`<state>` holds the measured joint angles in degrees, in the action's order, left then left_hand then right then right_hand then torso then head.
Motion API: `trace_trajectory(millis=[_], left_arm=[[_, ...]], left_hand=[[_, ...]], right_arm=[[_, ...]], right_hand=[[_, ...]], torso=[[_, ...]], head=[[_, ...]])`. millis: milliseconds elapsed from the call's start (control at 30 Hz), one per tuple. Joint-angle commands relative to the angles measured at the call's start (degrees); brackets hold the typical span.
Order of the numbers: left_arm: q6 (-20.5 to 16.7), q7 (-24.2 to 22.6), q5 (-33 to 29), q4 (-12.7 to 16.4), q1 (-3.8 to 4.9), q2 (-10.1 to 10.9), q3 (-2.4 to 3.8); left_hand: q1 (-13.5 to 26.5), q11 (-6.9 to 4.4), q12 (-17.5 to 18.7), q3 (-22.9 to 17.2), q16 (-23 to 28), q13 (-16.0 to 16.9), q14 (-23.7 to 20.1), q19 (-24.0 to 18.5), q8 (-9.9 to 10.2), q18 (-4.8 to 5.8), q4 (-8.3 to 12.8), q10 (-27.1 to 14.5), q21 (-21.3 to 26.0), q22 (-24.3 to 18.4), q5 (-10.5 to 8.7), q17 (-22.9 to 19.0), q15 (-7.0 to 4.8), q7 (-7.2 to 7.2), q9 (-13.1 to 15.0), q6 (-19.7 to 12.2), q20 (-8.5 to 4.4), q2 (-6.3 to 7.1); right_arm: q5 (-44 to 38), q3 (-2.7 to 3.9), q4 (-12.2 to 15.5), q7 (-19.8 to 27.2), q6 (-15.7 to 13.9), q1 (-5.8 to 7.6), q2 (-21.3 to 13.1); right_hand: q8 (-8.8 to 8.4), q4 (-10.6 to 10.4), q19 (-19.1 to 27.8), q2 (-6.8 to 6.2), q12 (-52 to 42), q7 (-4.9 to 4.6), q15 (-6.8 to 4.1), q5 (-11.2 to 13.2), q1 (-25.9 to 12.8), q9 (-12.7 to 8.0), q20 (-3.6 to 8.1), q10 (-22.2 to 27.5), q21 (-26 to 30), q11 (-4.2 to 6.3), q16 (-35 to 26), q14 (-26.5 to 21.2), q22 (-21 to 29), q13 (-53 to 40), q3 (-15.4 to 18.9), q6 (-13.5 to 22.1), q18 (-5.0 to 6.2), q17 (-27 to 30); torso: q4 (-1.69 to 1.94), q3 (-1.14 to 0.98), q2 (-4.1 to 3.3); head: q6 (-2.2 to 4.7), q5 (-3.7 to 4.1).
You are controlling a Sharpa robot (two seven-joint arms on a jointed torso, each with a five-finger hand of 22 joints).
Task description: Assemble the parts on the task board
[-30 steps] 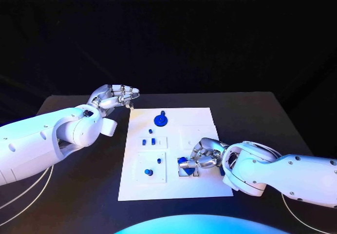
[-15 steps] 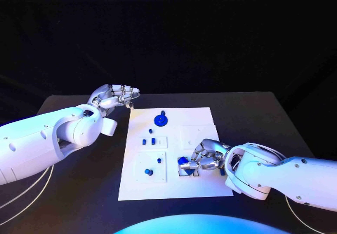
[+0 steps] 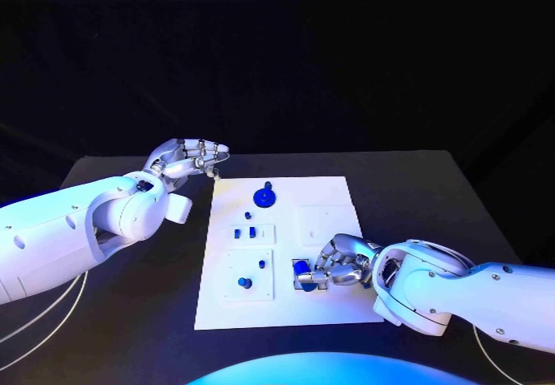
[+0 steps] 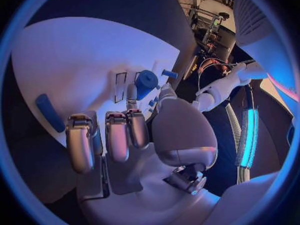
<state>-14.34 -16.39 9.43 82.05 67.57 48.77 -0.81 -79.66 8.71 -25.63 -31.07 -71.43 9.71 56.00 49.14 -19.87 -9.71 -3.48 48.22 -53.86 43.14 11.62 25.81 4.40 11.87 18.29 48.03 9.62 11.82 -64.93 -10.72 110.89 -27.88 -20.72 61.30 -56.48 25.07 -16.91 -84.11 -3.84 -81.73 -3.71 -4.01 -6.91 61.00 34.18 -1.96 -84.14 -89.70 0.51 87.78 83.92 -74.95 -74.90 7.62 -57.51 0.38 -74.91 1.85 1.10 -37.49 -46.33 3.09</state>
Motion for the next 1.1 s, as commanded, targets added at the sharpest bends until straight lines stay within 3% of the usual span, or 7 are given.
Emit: trace_trajectory(millis=[33,267,400,633,833,1100], left_arm=[[1.0,0.1,0.1,0.0,0.03,-0.1,0.04],[1.1,0.3,0.1,-0.1,0.03,-0.1,0.04],[1.1,0.3,0.2,-0.1,0.03,-0.1,0.04],[1.1,0.4,0.3,-0.1,0.03,0.0,0.04],[1.1,0.4,0.3,-0.1,0.03,-0.1,0.04],[1.1,0.4,0.3,-0.1,0.03,0.0,0.03]], left_hand=[[0.4,-0.04,-0.3,0.2,-0.3,-0.1,-0.3,-0.1,-0.3,-0.80,-0.2,-0.5,0.4,-0.1,-0.06,-0.1,0.14,-0.11,0.1,-0.4,0.41,-0.23],[0.3,0.00,-0.3,0.2,-0.3,-0.1,-0.4,-0.1,-0.3,-0.81,-0.1,-0.7,0.4,-0.1,-0.06,-0.1,0.15,-0.04,0.1,-0.6,0.42,-0.22],[0.2,0.01,-0.4,0.2,-0.3,-0.1,-0.4,-0.1,-0.3,-0.81,-0.1,-0.8,0.4,-0.1,-0.06,-0.1,0.16,-0.03,0.1,-0.6,0.42,-0.22],[0.2,0.01,-0.4,0.2,-0.3,-0.1,-0.4,-0.1,-0.3,-0.81,-0.1,-0.8,0.4,-0.1,-0.06,-0.1,0.16,-0.03,0.1,-0.6,0.42,-0.22],[0.2,0.01,-0.4,0.2,-0.3,-0.1,-0.4,-0.1,-0.3,-0.81,-0.1,-0.8,0.4,-0.1,-0.06,-0.1,0.16,-0.03,0.1,-0.6,0.42,-0.22],[0.2,0.03,-0.4,0.2,-0.3,-0.1,-0.4,-0.1,-0.3,-0.81,-0.1,-0.9,0.4,-0.1,-0.06,-0.1,0.17,0.00,0.1,-0.7,0.43,-0.24]], right_arm=[[1.5,-0.01,0.1,1.0,1.4,-0.21,0.4],[2.0,0.00,0.1,1.3,2.4,-0.32,0.9],[1.8,0.00,-0.3,1.2,2.9,-0.33,0.7],[1.6,0.00,-0.7,0.8,3.3,-0.33,0.6],[1.2,0.00,-1.2,0.0,2.5,-0.33,0.8],[1.0,0.00,-1.8,-0.1,1.6,-0.32,0.8]], right_hand=[[0.18,0.1,-5.9,0.66,-0.4,0.28,-0.46,-0.6,0.0,0.1,0.25,-1.8,-0.3,0.30,0.0,4.8,-15.1,-8.8,-0.3,0.1,-0.38,-8.3],[0.06,0.2,-5.9,1.27,-0.3,0.27,-0.47,-1.5,1.1,0.1,0.28,-1.8,-0.3,0.30,0.0,4.8,-15.1,-8.7,-0.2,0.2,-0.38,-8.2],[-0.19,0.4,-5.9,1.53,-0.2,0.27,-0.48,-4.5,4.9,0.2,0.30,-1.8,-0.3,0.31,0.0,4.8,-15.1,-8.8,0.0,0.2,-0.38,-8.3],[-0.77,0.6,-5.9,2.85,-0.2,0.25,-0.50,-3.6,10.4,0.0,0.33,-1.8,-0.3,0.32,-0.1,4.8,-15.1,-8.9,-1.5,0.2,-0.38,-8.2],[-1.18,0.4,-5.9,4.96,0.0,0.27,-0.51,-4.0,11.8,-0.3,0.34,-1.8,-0.3,0.34,-0.1,4.8,-15.1,-8.9,-2.7,0.1,-0.38,-8.2],[-1.32,0.1,-5.9,5.66,0.0,0.21,-0.49,-4.3,10.8,-0.4,0.33,-1.9,-0.3,0.29,0.0,4.8,-15.1,-8.9,-2.6,-0.1,-0.38,-8.3]], torso=[[0.10,0.01,0.02],[0.10,0.08,0.02],[0.07,0.06,-0.01],[0.05,0.03,0.00],[0.06,0.05,0.01],[0.09,0.06,0.01]], head=[[0.00,0.03],[-0.09,0.06],[-0.12,-0.03],[0.01,-0.04],[-0.05,0.06],[-0.02,-0.05]])
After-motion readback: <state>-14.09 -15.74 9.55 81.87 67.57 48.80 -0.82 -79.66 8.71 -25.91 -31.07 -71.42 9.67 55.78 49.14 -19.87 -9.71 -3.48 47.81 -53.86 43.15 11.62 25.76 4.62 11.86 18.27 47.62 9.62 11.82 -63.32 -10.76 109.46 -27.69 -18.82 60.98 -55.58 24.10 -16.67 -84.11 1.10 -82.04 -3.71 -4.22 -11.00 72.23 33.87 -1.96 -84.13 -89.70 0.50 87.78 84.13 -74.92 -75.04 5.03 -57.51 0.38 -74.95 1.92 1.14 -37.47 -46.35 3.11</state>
